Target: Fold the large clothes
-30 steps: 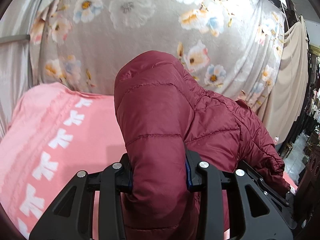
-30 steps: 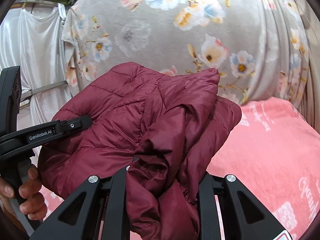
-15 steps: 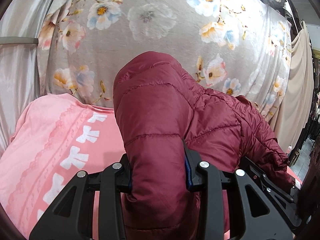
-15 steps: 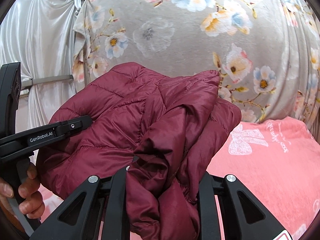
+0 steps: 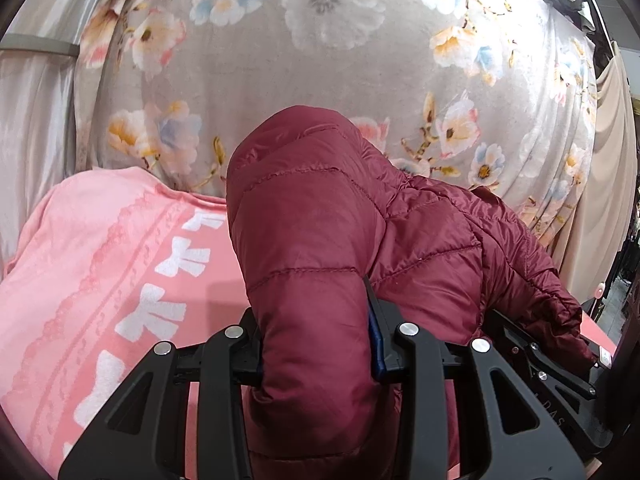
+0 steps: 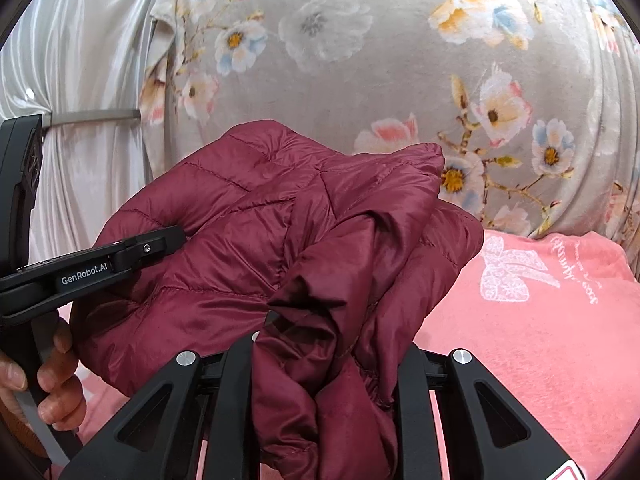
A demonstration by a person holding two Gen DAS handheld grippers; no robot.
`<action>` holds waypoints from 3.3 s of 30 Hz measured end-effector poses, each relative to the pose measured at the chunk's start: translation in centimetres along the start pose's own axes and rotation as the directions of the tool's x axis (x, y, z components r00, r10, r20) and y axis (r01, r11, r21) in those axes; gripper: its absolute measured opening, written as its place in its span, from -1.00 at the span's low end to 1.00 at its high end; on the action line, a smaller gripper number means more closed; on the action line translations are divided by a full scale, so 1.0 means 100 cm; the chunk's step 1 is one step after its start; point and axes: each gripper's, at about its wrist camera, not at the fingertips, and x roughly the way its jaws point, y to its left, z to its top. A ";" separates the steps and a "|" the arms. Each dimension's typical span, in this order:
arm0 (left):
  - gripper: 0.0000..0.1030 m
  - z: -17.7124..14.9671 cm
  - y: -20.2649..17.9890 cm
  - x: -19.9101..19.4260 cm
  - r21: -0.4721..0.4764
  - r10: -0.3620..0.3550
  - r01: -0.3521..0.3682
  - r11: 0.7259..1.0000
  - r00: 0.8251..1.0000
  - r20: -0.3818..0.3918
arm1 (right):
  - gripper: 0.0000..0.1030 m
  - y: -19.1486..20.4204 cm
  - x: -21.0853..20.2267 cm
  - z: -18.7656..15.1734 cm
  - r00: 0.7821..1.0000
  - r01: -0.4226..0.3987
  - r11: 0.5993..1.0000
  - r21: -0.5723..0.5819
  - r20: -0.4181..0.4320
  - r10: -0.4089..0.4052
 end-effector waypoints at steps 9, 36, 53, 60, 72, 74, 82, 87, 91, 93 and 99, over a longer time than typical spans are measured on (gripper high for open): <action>-0.33 -0.024 0.028 0.039 -0.031 0.014 -0.015 0.999 0.999 -0.038 | -0.65 0.009 0.047 -0.022 0.998 0.001 0.999 -0.038 -0.058 -0.003; 0.38 -0.063 0.071 0.063 -0.047 0.208 -0.227 0.973 0.943 -0.259 | 0.25 -0.015 0.054 -0.060 0.952 0.053 0.998 0.044 -0.304 -0.038; 0.29 -0.100 0.052 0.033 0.090 0.388 -0.386 0.918 0.829 -0.404 | -0.99 0.018 0.058 -0.068 0.919 0.093 0.991 -0.096 -0.374 -0.123; 0.31 -0.106 0.056 0.055 0.088 0.401 -0.404 0.911 0.810 -0.428 | -1.00 0.016 0.087 -0.086 0.882 0.107 0.991 -0.075 -0.453 -0.129; 0.34 -0.115 0.065 0.073 0.046 0.375 -0.400 0.915 0.804 -0.461 | -1.00 0.018 0.106 -0.094 0.856 0.119 0.990 -0.078 -0.498 -0.142; 0.35 -0.115 0.064 0.074 0.053 0.382 -0.405 0.913 0.802 -0.460 | -1.00 0.018 0.107 -0.094 0.855 0.116 0.990 -0.075 -0.500 -0.138; 0.43 -0.113 0.068 0.078 0.034 0.391 -0.424 0.905 0.797 -0.461 | -1.00 0.015 0.111 -0.094 0.857 0.104 0.993 -0.047 -0.503 -0.114; 0.25 -0.098 0.063 0.024 -0.076 0.278 -0.344 0.936 0.853 -0.441 | -1.00 0.009 0.083 -0.087 0.874 0.086 0.996 -0.024 -0.478 -0.087; 0.25 -0.072 0.050 -0.005 -0.055 0.329 -0.370 0.927 0.877 -0.351 | -1.00 0.008 0.052 -0.075 0.904 0.065 0.998 0.018 -0.424 -0.051; 0.25 -0.060 0.048 0.009 -0.034 0.382 -0.418 0.908 0.858 -0.345 | -1.00 0.011 0.052 -0.067 0.911 0.069 0.998 0.010 -0.408 -0.059; 0.28 -0.072 0.058 0.070 -0.029 0.418 -0.481 0.876 0.789 -0.451 | -1.00 0.000 0.089 -0.075 0.863 0.109 0.994 -0.004 -0.496 -0.097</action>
